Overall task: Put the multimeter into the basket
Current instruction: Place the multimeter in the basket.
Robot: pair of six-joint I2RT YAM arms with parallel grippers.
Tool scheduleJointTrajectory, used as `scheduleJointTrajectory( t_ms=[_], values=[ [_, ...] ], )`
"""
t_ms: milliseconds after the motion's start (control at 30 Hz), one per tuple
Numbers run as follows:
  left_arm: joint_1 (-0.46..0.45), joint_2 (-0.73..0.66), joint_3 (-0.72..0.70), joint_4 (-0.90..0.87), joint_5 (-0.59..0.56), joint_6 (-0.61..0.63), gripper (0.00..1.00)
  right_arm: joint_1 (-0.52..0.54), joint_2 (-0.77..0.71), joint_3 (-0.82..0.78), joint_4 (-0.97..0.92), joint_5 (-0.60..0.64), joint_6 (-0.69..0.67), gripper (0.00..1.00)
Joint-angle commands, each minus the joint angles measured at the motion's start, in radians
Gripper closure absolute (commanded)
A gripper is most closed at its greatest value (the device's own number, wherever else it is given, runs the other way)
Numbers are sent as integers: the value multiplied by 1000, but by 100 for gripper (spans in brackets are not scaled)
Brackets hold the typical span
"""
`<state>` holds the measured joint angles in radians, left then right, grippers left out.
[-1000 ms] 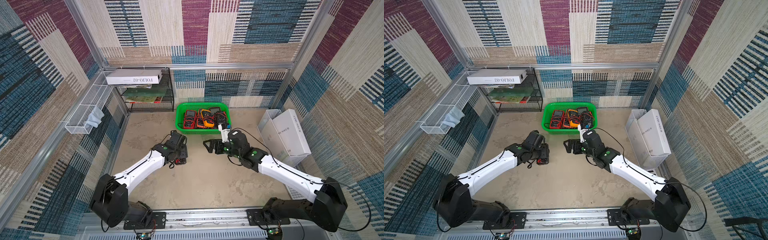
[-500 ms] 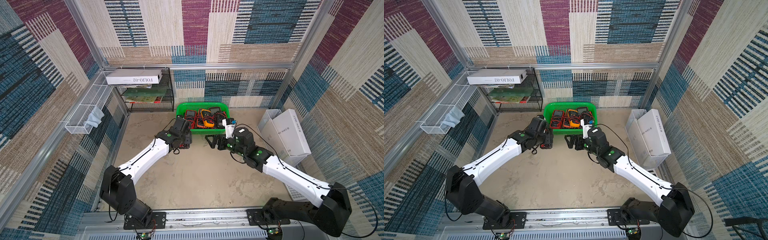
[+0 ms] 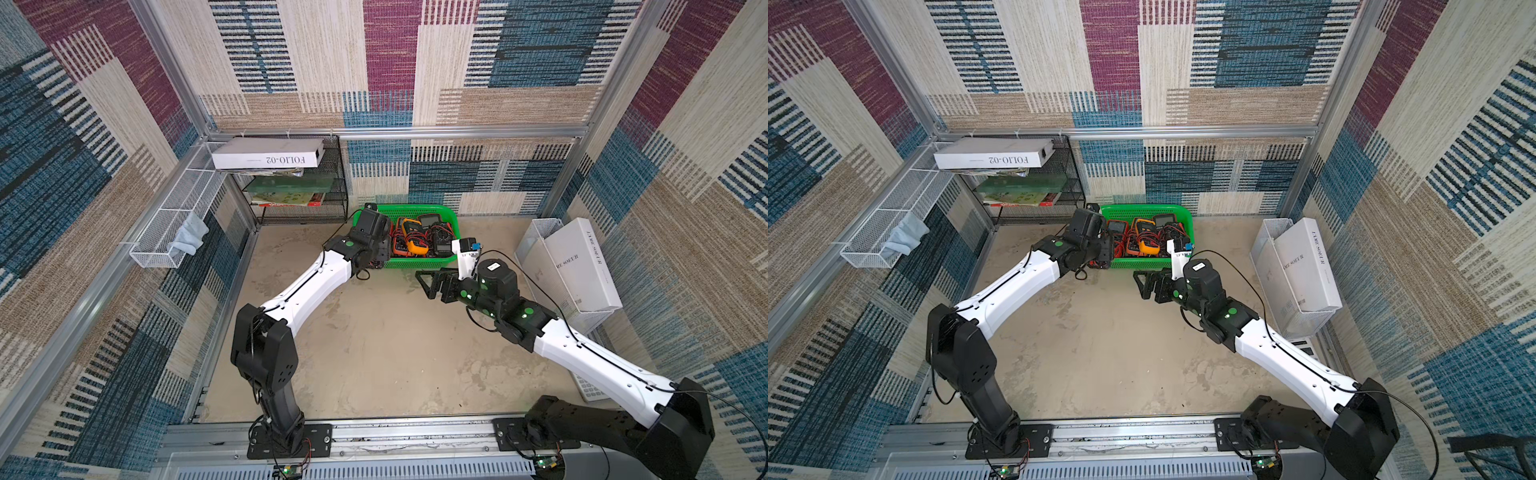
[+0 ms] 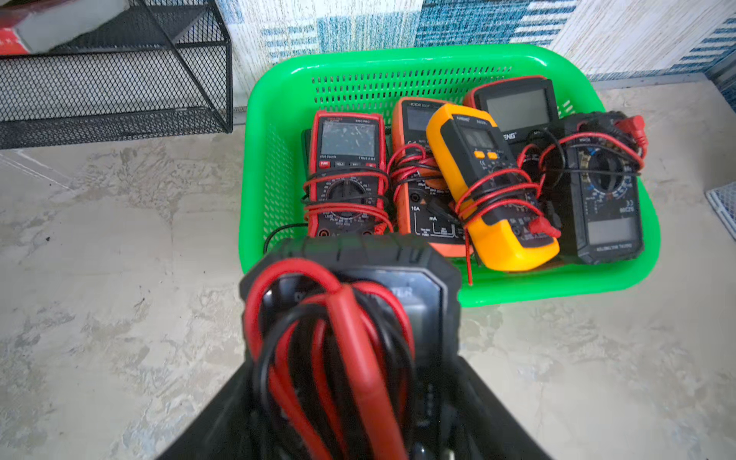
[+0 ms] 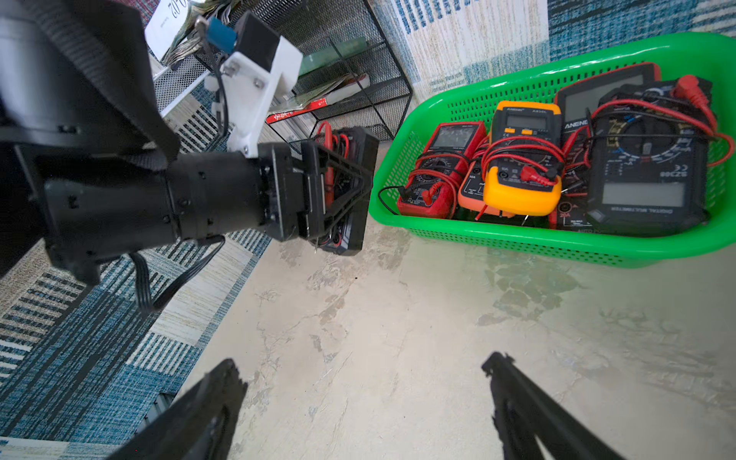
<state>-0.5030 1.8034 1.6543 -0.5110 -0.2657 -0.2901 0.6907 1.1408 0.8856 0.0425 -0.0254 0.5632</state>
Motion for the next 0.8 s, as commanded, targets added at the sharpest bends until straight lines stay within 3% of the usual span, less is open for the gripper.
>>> scheduleJointTrajectory(
  t_ms=[0, 567, 767],
  values=[
    [10, 40, 59, 28, 0, 31, 69, -1, -17, -11, 18, 25, -14, 0],
    [58, 355, 425, -46, 35, 43, 68, -10, -50, -69, -8, 79, -3, 1],
    [70, 436, 489, -71, 40, 43, 66, -14, -55, -76, -13, 88, -2, 1]
  ],
)
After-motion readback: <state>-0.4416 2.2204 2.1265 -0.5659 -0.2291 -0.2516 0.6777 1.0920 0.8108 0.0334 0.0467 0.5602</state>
